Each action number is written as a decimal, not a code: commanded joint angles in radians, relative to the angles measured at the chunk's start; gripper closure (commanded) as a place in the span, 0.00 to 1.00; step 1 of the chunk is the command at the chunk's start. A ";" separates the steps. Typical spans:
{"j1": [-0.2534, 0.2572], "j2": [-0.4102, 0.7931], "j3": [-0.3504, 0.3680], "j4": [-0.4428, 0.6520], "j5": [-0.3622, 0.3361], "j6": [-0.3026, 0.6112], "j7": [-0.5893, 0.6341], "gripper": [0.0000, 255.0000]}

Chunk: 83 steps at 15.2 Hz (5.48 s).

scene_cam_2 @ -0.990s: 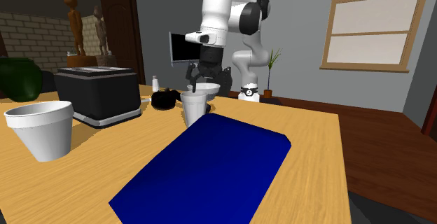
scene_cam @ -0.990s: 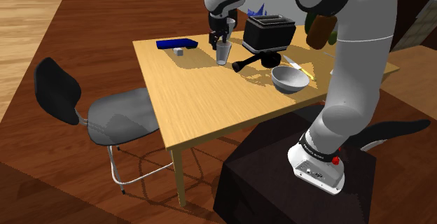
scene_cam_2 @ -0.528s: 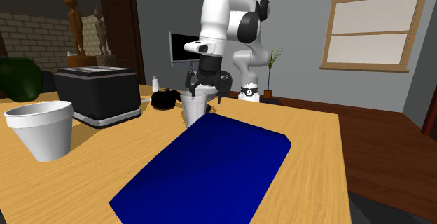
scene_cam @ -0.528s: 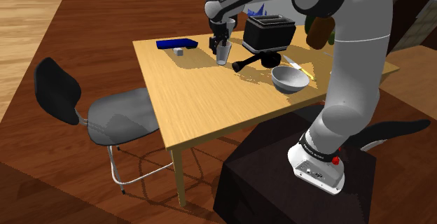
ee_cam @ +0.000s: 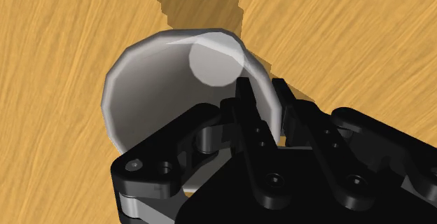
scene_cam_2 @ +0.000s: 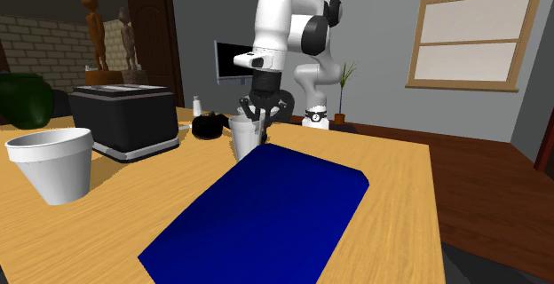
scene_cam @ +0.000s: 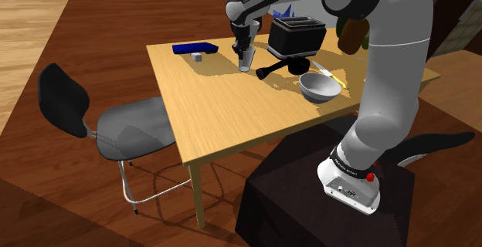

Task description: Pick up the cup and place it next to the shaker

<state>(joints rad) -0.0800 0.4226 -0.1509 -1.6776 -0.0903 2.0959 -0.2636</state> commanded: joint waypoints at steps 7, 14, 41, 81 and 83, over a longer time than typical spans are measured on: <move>0.000 0.000 0.000 0.000 0.000 0.000 0.000 1.00; 0.002 -0.033 -0.001 0.047 -0.001 -0.080 -0.008 1.00; 0.000 -0.064 -0.005 0.366 0.004 -0.427 -0.045 1.00; -0.306 -0.742 -0.356 -0.371 -0.182 -0.249 -0.641 1.00; -0.323 -0.747 -0.389 -0.370 -0.190 -0.245 -0.688 1.00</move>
<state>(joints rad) -0.3940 -0.3241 -0.5210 -2.0515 -0.2773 1.8490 -0.9233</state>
